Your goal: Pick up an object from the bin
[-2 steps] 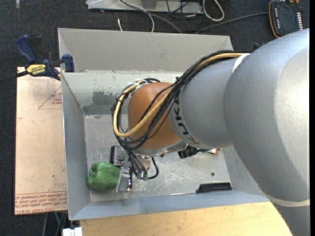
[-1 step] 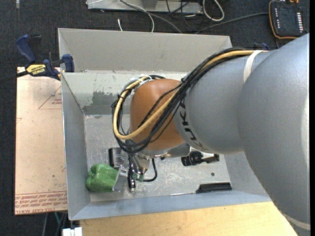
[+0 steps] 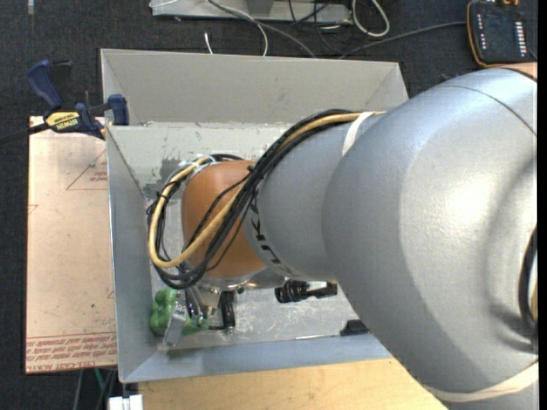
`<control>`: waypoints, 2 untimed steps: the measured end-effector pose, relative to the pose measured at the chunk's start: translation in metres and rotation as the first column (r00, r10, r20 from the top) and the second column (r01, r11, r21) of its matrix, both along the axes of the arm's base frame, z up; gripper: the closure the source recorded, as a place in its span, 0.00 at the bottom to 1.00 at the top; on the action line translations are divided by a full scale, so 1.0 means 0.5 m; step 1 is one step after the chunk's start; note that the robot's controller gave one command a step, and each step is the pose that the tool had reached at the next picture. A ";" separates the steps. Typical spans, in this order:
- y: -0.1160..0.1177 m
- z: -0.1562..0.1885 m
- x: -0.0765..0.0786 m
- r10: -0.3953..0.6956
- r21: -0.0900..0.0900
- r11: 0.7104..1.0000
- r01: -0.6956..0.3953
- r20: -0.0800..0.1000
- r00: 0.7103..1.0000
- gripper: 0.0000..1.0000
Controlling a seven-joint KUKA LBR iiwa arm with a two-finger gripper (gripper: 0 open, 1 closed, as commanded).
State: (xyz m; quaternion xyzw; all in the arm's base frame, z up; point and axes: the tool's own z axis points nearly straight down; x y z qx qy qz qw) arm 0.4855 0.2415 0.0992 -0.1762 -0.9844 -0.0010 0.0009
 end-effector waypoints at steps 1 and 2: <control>-0.011 -0.061 -0.011 -0.229 0.007 0.973 0.229 0.014 0.973 0.00; -0.006 -0.056 0.001 -0.025 0.002 1.000 0.025 0.004 1.000 1.00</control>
Offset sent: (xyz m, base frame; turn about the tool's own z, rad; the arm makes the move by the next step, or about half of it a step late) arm -0.0008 -0.0030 -0.0292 0.0233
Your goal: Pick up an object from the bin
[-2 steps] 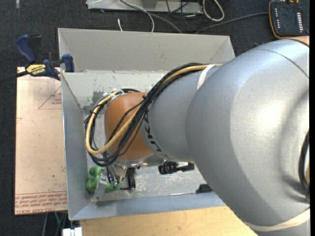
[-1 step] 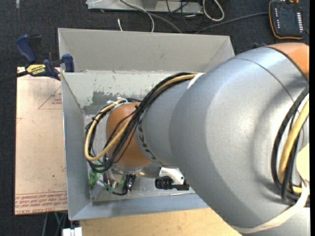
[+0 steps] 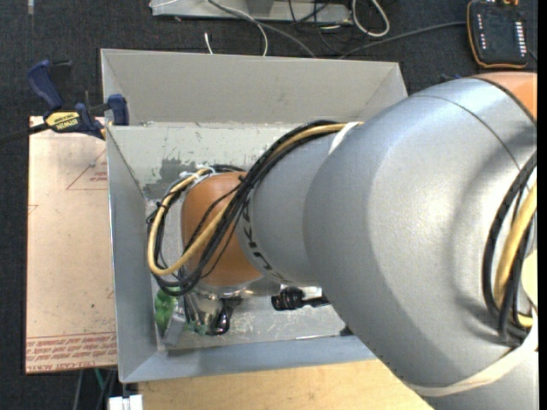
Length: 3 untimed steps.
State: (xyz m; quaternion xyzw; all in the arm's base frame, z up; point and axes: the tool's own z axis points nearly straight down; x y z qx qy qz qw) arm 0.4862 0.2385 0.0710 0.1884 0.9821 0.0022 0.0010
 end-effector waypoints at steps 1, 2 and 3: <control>0.000 0.001 0.000 0.000 0.000 1.000 0.000 0.000 1.000 1.00; 0.000 0.017 -0.002 0.000 -0.001 1.000 0.000 -0.002 1.000 1.00; -0.001 0.061 -0.003 0.000 -0.001 1.000 0.000 -0.005 1.000 1.00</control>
Offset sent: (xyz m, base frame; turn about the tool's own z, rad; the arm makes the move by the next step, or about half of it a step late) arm -0.0002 0.0000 0.0187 0.0000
